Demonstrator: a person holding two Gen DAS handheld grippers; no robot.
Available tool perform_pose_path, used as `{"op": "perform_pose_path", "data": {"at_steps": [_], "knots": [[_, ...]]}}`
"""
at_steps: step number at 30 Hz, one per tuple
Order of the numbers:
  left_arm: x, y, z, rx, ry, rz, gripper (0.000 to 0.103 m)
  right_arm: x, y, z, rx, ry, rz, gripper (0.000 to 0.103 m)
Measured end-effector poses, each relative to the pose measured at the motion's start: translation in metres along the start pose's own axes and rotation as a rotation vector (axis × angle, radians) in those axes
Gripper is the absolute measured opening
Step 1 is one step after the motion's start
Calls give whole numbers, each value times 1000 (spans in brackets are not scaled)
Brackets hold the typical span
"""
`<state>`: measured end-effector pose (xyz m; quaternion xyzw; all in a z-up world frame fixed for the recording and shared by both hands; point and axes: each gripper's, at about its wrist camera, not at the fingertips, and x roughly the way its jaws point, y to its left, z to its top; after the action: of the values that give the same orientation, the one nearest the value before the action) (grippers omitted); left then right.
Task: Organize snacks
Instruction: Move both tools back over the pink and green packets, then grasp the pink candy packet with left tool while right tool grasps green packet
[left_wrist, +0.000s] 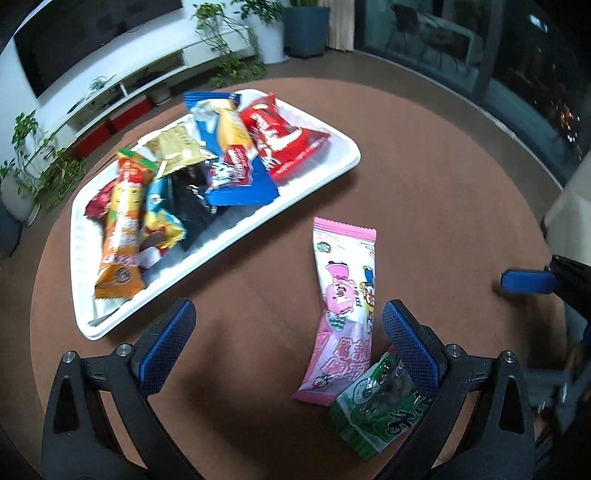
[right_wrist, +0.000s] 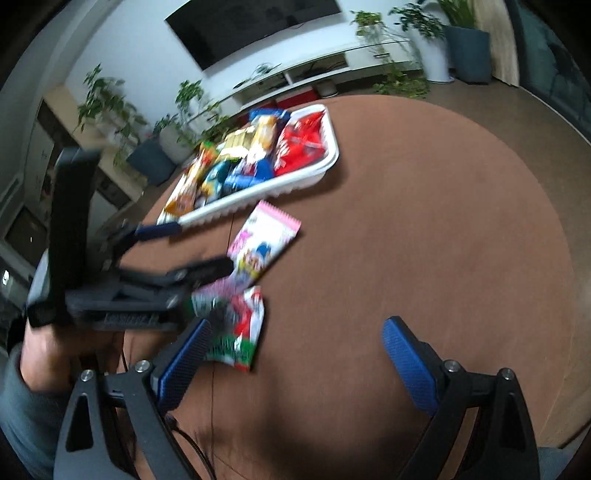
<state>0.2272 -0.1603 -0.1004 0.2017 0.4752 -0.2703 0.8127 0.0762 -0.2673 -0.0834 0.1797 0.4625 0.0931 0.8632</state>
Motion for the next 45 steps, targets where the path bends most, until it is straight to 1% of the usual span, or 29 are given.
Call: {"op": "perform_pose_path", "data": {"at_steps": [1,3,4,5,6,10,12,14,15,18,19,20,23,28,31,33,38,40,42,44,45], "knots": [[2,-1,2,5,4,-2,100,2,0,-4,2,11,7,96],[7,-5,2,12,21,-3,88,2,-1,-9,5,18,15,96],[9,-7,2,13,32,-3,80,3,0,-10,3,19,17,96],[13,-8,4,13,38,-10,75,2,1,-14,-2,20,19,96],[14,-10,4,15,42,-22,73,2,1,-16,-8,22,21,96],[17,-22,3,44,54,-23,66,3,4,-16,-22,34,30,96],[21,-27,2,52,68,-31,58,3,6,-17,-24,39,32,96],[22,-30,1,44,64,-44,52,3,9,-19,-27,42,34,96],[21,-31,1,38,64,-49,50,4,11,-20,-30,45,36,96],[20,-35,0,36,62,-46,43,7,18,-23,-45,54,39,96],[19,-36,0,33,62,-47,38,8,21,-24,-52,54,35,96],[18,-35,-1,27,61,-49,35,9,23,-25,-58,57,34,96],[14,-21,-7,2,55,-47,31,11,30,-27,-71,63,32,96],[4,-6,-24,-35,46,-53,31,14,44,-32,-92,77,46,96],[-3,8,-35,-74,39,-53,30,17,52,-33,-107,85,56,93],[-9,17,-46,-106,36,-57,30,21,57,-31,-106,93,70,90],[-22,36,-77,-162,19,-74,30,29,63,-26,-86,101,103,88],[-28,42,-87,-195,7,-87,30,34,63,-20,-82,98,100,87],[-37,49,-97,-245,-16,-121,29,40,70,-16,-120,107,79,87],[-44,51,-107,-260,-29,-123,27,44,74,-11,-138,102,72,85],[-48,55,-111,-275,-38,-135,27,48,76,-8,-154,115,67,84]]}}
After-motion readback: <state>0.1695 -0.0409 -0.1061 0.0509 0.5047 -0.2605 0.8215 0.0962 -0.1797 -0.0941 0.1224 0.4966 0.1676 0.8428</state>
